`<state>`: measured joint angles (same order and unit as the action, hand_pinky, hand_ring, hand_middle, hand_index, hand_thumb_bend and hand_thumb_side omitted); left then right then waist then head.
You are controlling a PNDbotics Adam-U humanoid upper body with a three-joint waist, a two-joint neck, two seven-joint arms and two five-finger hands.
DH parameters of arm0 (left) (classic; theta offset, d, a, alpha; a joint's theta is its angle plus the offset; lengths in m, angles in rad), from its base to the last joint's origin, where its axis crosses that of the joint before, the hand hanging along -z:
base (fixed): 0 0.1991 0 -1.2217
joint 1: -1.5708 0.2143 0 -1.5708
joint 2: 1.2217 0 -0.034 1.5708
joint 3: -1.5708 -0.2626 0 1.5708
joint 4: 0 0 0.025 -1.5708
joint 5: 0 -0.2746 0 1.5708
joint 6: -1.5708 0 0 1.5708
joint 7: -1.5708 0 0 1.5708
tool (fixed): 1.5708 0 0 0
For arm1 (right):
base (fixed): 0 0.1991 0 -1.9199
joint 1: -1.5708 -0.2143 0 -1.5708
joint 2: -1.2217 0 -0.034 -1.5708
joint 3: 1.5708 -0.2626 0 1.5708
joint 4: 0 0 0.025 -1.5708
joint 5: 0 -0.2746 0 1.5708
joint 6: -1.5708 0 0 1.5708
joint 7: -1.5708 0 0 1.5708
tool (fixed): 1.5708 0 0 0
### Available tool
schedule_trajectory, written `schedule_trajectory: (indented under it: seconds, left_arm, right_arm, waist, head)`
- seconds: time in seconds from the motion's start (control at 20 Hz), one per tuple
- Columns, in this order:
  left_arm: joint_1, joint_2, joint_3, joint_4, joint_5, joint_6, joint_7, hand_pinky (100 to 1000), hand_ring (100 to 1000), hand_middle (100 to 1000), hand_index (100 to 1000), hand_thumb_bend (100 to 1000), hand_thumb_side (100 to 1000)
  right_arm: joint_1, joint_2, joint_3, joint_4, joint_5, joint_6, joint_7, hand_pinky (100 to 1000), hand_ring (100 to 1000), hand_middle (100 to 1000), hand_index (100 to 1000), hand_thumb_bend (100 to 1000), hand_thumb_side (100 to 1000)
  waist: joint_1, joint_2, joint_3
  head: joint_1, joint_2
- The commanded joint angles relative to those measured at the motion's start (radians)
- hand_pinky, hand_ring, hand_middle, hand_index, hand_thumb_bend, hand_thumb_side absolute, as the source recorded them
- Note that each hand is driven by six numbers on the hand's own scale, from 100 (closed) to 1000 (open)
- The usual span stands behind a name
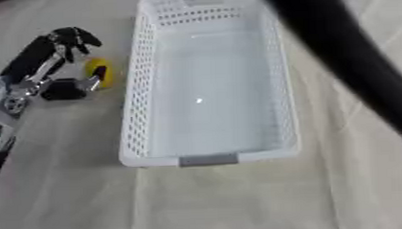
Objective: Pick up objects on the table and place them in the box.
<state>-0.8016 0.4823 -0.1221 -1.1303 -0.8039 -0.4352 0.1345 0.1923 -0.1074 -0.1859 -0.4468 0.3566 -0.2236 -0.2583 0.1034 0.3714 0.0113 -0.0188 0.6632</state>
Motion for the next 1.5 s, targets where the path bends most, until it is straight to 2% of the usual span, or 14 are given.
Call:
schedule_trajectory:
  seconds: [0.05,0.95,1.3,1.5]
  left_arm:
    - [-0.013,0.015,0.006,-0.009,-0.007,0.002,-0.001,395,610,705,781,100,609]
    - [0.058,-0.002,0.008,-0.003,0.038,0.02,0.003,368,590,688,763,100,687]
    - [0.063,-0.006,0.01,-0.008,0.042,0.023,0.003,367,589,686,754,100,689]
    - [0.071,-0.002,0.017,-0.01,0.044,0.029,0.008,364,587,685,750,100,658]
  right_arm:
    - [0.004,-0.006,-0.005,-0.001,0.003,0.005,-0.001,461,570,657,721,100,876]
    - [-0.009,-0.01,-0.006,-0.023,0.014,0.006,0.02,460,569,656,721,100,877]
    - [-0.014,-0.011,-0.008,-0.029,0.018,0.01,0.025,461,569,656,721,100,877]
    - [-0.015,-0.011,-0.008,-0.031,0.018,0.01,0.027,461,569,656,721,100,877]
  waist:
    - [-0.001,-0.011,-0.001]
    - [-0.011,0.004,-0.028]
    - [-0.009,0.01,-0.034]
    - [-0.009,0.012,-0.035]
  head:
    - [-0.006,-0.004]
    - [-0.002,-0.007]
    - [-0.002,-0.009]
    - [-0.003,-0.006]
